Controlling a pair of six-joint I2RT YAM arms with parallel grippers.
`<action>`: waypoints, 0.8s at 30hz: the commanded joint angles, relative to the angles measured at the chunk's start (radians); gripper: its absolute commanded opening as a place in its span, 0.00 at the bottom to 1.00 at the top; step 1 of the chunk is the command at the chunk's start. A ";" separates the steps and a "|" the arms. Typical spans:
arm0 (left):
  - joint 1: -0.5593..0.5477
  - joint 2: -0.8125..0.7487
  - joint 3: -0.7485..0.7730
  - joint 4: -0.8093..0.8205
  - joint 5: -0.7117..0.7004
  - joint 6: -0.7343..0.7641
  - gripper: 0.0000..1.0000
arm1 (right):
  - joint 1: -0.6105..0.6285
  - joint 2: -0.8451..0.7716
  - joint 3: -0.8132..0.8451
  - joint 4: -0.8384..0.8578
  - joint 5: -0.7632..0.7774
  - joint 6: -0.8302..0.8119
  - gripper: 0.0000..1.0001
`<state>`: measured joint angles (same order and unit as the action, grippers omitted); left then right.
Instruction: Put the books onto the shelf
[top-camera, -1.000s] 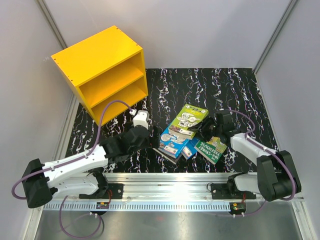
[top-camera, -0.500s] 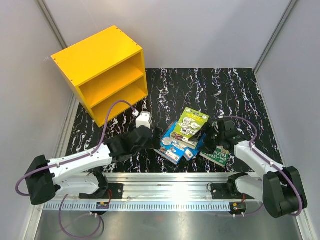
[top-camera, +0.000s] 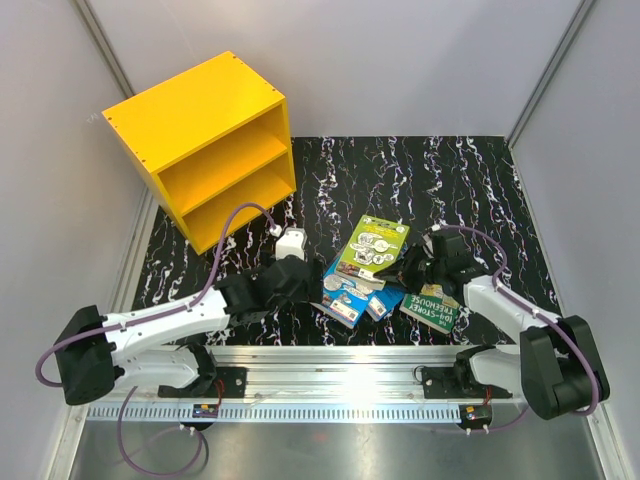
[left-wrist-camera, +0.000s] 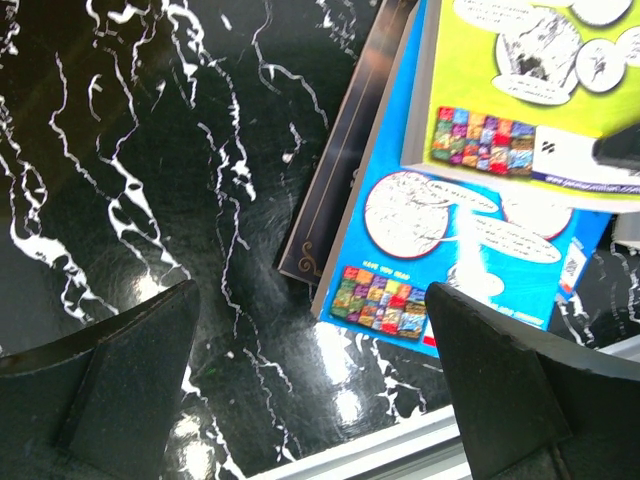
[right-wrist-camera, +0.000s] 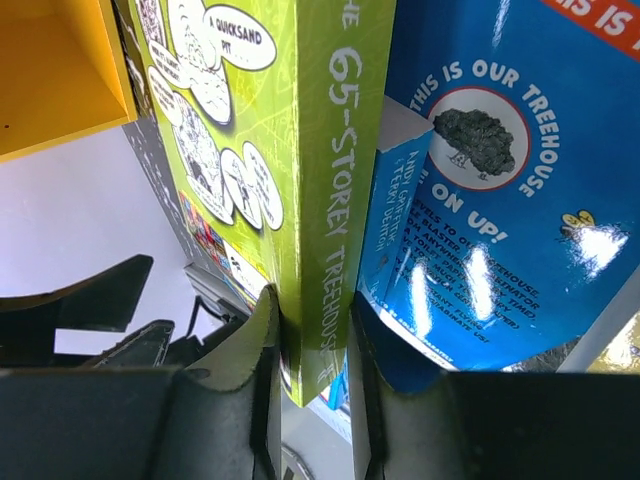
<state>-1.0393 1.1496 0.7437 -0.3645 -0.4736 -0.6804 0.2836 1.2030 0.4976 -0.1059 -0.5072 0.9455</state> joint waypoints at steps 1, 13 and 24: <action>-0.008 0.001 0.017 0.001 -0.043 -0.015 0.98 | 0.009 -0.002 -0.001 -0.136 0.081 -0.034 0.07; -0.011 -0.126 0.066 -0.158 -0.112 -0.025 0.99 | 0.015 -0.258 0.228 -0.393 0.058 -0.065 0.00; -0.010 -0.419 0.230 -0.601 -0.329 -0.077 0.99 | 0.270 0.122 0.666 -0.023 0.022 0.056 0.00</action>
<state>-1.0462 0.7715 0.9272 -0.7952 -0.6979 -0.7174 0.4763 1.2385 0.9798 -0.3637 -0.4461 0.9699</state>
